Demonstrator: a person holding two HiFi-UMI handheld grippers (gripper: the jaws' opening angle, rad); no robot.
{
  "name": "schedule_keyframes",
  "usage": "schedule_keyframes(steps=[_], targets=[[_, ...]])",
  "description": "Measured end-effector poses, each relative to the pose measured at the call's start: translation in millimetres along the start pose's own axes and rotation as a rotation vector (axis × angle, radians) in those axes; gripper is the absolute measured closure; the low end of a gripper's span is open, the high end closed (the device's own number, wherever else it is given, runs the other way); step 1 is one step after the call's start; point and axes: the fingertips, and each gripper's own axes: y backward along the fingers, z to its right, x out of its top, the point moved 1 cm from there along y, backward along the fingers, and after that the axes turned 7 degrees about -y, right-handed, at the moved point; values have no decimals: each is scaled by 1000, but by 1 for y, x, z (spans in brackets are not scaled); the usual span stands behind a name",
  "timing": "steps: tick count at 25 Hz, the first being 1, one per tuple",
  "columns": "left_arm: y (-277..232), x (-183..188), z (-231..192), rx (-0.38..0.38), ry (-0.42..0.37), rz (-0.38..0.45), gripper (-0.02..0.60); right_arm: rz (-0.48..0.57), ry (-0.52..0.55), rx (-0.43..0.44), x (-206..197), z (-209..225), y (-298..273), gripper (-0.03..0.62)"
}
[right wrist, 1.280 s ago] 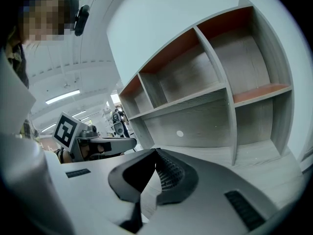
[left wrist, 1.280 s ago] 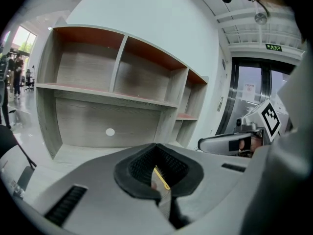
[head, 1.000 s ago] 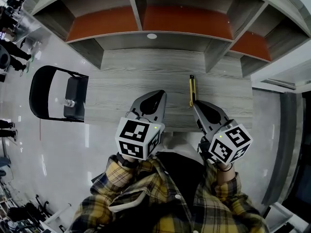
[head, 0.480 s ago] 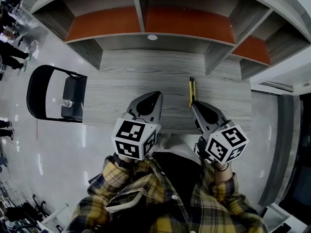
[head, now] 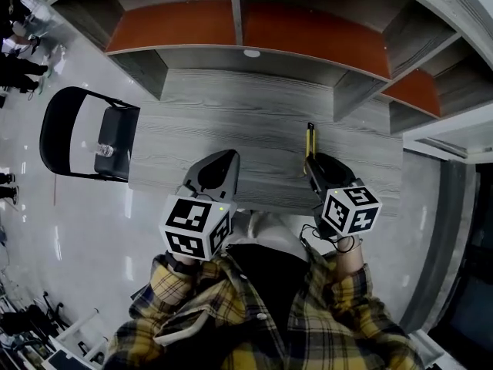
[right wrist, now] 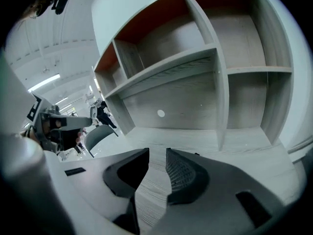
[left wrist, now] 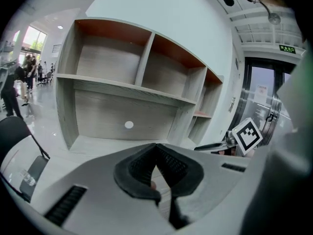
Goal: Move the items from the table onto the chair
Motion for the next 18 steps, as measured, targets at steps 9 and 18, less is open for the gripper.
schedule_keyframes(steps=[9,18], targets=[[17,-38,-29,91,68,-76,578,-127,-82,-153,-51,69,-49,436],[26,-62,-34,118,98,-126,578,-231,-103,-247,-94,105,-85,436]])
